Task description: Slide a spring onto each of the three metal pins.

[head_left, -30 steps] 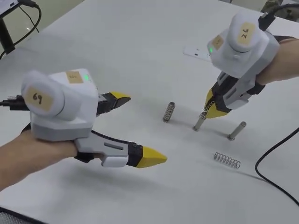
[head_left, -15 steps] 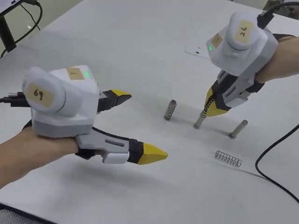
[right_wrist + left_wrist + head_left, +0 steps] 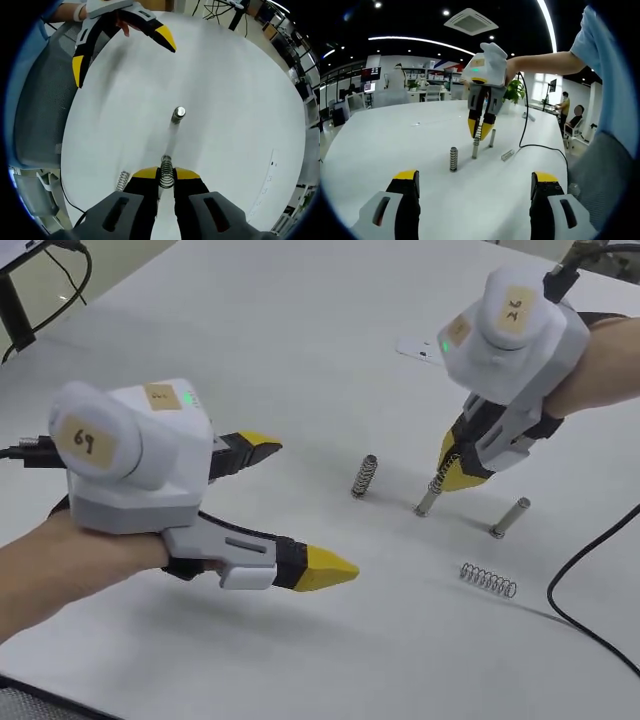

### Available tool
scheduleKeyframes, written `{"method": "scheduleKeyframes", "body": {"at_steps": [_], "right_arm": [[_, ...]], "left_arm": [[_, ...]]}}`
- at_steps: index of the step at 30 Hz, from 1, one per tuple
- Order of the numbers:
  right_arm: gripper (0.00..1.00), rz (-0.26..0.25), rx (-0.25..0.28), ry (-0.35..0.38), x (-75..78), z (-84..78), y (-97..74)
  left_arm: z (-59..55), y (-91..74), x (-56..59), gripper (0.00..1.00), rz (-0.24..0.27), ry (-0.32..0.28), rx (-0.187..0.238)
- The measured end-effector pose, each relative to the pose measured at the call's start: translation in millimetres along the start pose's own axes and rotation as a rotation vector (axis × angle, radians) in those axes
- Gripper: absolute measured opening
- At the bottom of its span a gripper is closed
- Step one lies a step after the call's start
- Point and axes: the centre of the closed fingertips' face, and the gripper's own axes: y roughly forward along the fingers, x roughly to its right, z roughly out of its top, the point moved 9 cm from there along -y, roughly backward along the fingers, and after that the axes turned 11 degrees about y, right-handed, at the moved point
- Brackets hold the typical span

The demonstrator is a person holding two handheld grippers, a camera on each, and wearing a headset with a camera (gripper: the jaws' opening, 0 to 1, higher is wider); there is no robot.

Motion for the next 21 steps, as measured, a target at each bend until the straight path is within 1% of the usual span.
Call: {"method": "scheduleKeyframes", "body": {"at_steps": [9, 21], "right_arm": [[0.08, 0.006, -0.015, -0.005, -3.4, 0.5, 3.7], [0.08, 0.007, -0.037, -0.019, -5.7, 0.8, 14.9]], "left_arm": [[0.6, 0.1, 0.0, 0.89, 0.004, 0.003, 0.002], [1.3, -0.4, -2.0, 0.89, 0.009, 0.001, 0.005]]}}
